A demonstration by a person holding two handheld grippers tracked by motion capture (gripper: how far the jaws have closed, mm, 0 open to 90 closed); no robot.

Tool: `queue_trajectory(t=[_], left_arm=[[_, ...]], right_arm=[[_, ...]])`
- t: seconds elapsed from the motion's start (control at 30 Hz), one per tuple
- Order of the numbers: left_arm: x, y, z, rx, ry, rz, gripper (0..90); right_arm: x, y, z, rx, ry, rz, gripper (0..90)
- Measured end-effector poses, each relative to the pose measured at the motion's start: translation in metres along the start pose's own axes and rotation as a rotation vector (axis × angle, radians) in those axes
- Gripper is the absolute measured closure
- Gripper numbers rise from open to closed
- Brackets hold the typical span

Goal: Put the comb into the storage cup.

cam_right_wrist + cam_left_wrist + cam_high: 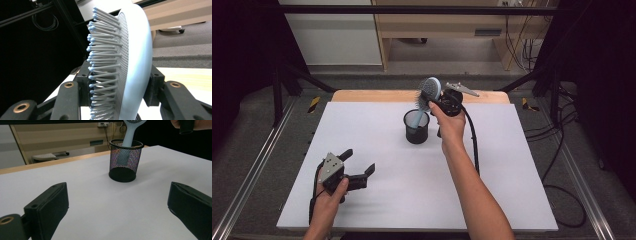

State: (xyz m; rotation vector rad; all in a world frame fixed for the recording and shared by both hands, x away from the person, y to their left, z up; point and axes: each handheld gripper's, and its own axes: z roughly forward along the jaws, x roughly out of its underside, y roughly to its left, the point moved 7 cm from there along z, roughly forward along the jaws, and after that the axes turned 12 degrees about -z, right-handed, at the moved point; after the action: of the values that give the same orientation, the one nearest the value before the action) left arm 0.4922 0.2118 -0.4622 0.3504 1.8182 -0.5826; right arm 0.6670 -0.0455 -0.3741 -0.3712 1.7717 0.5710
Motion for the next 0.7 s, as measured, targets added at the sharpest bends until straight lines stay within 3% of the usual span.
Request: queue_trajectory(t=[0.7], left_arm=[[0.0,0.0,0.0,0.003,0.001,0.001,3.7]], right_arm=[[0.022,-0.004,0.008,0.012,0.031,0.028,51.6]])
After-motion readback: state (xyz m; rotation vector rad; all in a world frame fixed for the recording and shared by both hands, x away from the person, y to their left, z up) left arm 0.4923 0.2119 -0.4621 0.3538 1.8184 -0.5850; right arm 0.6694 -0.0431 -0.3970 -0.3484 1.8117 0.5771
